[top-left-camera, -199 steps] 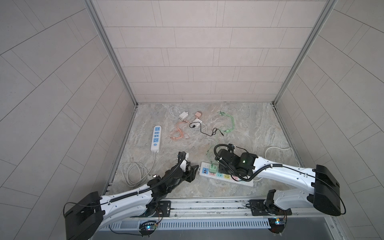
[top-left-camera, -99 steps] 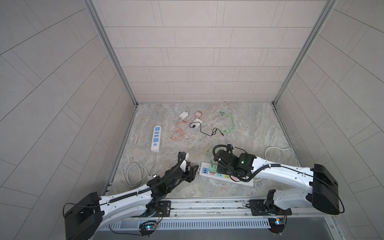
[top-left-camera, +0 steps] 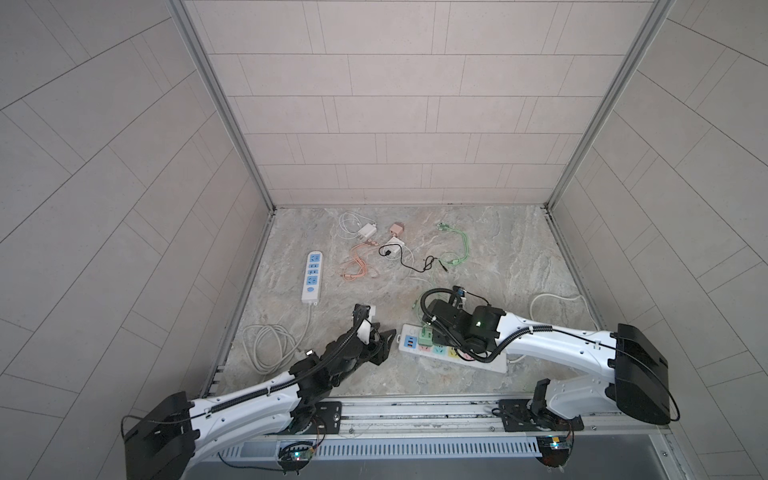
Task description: Insert the plug
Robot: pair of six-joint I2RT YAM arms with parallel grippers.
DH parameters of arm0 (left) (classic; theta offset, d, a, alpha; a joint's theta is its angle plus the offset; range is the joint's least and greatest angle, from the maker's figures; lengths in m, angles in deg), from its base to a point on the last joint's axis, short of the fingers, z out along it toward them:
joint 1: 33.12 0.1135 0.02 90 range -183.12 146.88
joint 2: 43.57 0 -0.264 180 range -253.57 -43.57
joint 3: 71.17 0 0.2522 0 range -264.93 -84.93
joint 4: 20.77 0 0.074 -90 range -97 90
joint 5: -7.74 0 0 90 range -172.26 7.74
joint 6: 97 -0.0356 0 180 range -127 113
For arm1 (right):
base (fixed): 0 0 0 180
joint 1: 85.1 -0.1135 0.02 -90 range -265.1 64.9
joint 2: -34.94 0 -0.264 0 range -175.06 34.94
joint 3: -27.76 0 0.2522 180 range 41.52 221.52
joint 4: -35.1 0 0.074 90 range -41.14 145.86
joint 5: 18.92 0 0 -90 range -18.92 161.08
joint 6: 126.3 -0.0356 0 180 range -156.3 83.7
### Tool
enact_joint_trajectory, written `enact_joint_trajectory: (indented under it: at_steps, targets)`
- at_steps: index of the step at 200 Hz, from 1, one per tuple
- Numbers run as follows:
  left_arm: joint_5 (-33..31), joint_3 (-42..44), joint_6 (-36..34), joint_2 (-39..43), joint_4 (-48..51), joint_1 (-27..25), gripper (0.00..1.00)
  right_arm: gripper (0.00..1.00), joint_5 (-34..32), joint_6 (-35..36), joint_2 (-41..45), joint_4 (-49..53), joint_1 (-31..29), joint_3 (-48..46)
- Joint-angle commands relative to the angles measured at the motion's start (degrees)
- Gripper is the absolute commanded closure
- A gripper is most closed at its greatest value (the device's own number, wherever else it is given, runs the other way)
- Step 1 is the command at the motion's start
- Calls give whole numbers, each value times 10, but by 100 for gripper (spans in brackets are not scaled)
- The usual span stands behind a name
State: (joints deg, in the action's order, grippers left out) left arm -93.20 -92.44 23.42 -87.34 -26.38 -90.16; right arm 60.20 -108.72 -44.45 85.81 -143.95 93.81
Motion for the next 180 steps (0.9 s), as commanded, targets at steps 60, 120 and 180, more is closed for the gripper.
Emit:
enact_joint_trajectory:
  at_steps: [60,120,180]
  targets:
    - [-22,6,-18,26,14,-3,40,100,-12,-45,-2,27,-59,-39]
    - [-15,-6,-21,5,8,-3,40,100,-13,-54,3,11,-61,-67]
    - [-9,-9,-23,4,9,-3,40,100,-24,-60,-12,8,-71,-76]
